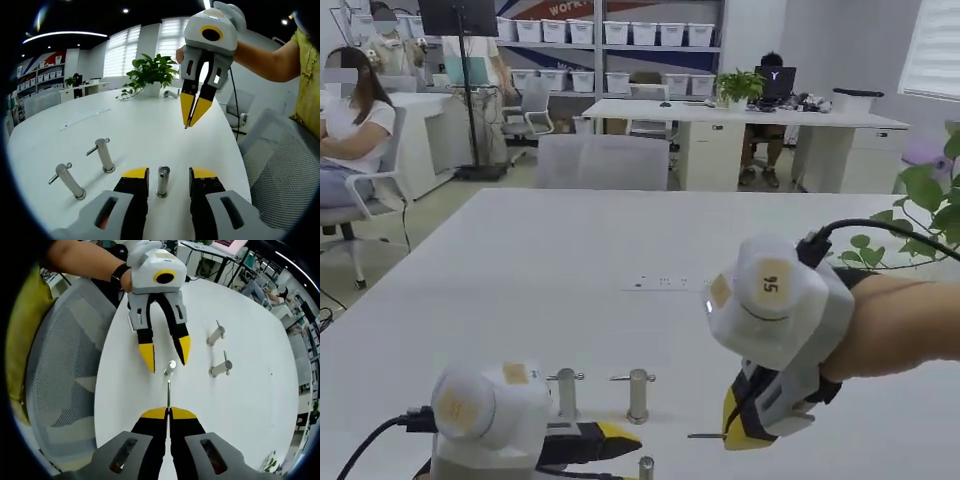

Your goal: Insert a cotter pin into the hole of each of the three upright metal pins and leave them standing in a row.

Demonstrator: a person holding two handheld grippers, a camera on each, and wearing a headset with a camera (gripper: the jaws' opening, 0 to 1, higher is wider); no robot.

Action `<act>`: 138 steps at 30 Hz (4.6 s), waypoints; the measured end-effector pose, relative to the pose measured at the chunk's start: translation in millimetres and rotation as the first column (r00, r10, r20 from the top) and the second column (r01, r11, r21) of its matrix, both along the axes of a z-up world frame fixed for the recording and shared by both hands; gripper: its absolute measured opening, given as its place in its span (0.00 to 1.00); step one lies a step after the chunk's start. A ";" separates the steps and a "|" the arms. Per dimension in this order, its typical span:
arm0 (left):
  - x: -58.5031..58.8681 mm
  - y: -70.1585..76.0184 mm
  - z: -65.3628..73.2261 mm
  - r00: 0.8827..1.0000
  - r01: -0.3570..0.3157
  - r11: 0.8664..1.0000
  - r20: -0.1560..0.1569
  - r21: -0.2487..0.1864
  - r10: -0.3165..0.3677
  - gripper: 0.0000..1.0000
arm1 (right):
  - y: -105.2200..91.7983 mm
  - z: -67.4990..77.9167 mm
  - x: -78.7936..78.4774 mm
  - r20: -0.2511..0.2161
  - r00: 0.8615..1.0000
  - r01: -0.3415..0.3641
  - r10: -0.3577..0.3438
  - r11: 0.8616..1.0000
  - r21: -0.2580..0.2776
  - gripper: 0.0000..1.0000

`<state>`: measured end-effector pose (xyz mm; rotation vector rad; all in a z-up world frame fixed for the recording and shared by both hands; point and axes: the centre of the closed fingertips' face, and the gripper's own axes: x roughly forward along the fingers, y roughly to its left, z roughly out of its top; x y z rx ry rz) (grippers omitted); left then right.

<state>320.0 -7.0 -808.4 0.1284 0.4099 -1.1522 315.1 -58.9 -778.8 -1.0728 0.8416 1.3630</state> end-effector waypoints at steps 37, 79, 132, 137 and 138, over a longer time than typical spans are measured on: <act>8.5 -6.3 -24.4 0.999 0.041 0.999 -0.015 0.015 -0.041 0.08 | 19.0 -38.5 4.7 -0.064 0.996 0.066 -0.069 0.997 -0.036 0.01; 5.0 -6.9 -25.5 0.998 0.060 0.998 0.012 0.021 -0.060 0.07 | 30.1 -46.7 1.4 -0.078 0.995 0.057 -0.061 0.997 -0.057 0.01; 1.2 -9.5 -25.5 0.997 0.070 0.997 0.019 0.021 -0.071 0.08 | 54.4 -48.0 -1.4 -0.070 0.997 -0.020 0.017 0.999 -0.030 0.01; 1.2 -9.9 -25.5 0.997 0.071 0.997 0.019 0.020 -0.071 0.07 | 56.8 -47.7 -1.5 -0.069 0.997 -0.029 0.028 0.999 -0.027 0.01; 1.2 -10.0 -25.5 0.997 0.071 0.997 0.019 0.020 -0.072 0.07 | 56.9 -47.6 -1.7 -0.071 0.997 -0.030 0.028 0.999 -0.026 0.01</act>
